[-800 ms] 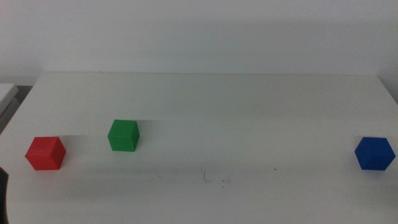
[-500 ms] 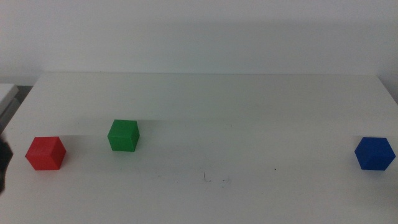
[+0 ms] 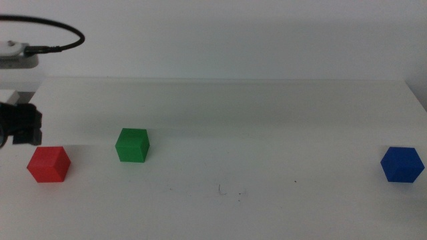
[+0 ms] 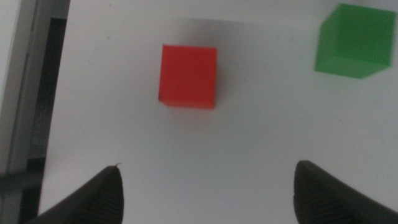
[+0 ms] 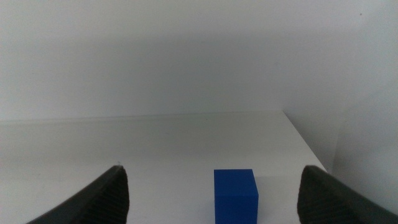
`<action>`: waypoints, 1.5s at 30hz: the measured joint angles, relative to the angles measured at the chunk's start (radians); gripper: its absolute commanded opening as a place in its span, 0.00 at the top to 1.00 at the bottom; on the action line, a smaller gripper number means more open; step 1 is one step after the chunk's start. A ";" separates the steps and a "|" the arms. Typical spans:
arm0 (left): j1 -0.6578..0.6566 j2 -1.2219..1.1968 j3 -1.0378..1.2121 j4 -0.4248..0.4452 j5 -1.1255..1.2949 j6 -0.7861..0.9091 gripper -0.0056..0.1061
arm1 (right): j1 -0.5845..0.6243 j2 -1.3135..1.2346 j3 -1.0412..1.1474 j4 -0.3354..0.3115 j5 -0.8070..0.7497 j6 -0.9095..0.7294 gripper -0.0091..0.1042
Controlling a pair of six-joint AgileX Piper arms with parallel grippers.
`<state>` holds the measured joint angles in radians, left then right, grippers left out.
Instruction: Stack red cubes first, then green, then blue cubes in a specific spot.
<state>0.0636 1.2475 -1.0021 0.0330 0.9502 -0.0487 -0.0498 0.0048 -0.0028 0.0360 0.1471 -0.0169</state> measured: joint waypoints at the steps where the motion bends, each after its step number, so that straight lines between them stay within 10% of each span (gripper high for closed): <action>1: 0.014 0.039 -0.024 -0.015 0.000 0.038 0.11 | 0.000 0.000 0.000 0.000 0.000 0.000 0.14; 9: 0.106 0.314 -0.176 -0.182 0.000 0.339 0.11 | 0.000 0.000 0.000 0.000 0.000 0.000 0.14; 30: 0.115 0.644 -0.202 -0.151 -0.162 0.382 0.13 | 0.000 0.000 0.000 0.000 0.000 0.000 0.14; 45: -0.035 0.542 -0.202 -0.174 -0.034 0.180 0.96 | 0.000 0.000 0.000 0.000 0.000 0.000 0.14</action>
<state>0.0282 1.7896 -1.2038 -0.1415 0.9166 0.1316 -0.0498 0.0048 -0.0028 0.0360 0.1471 -0.0169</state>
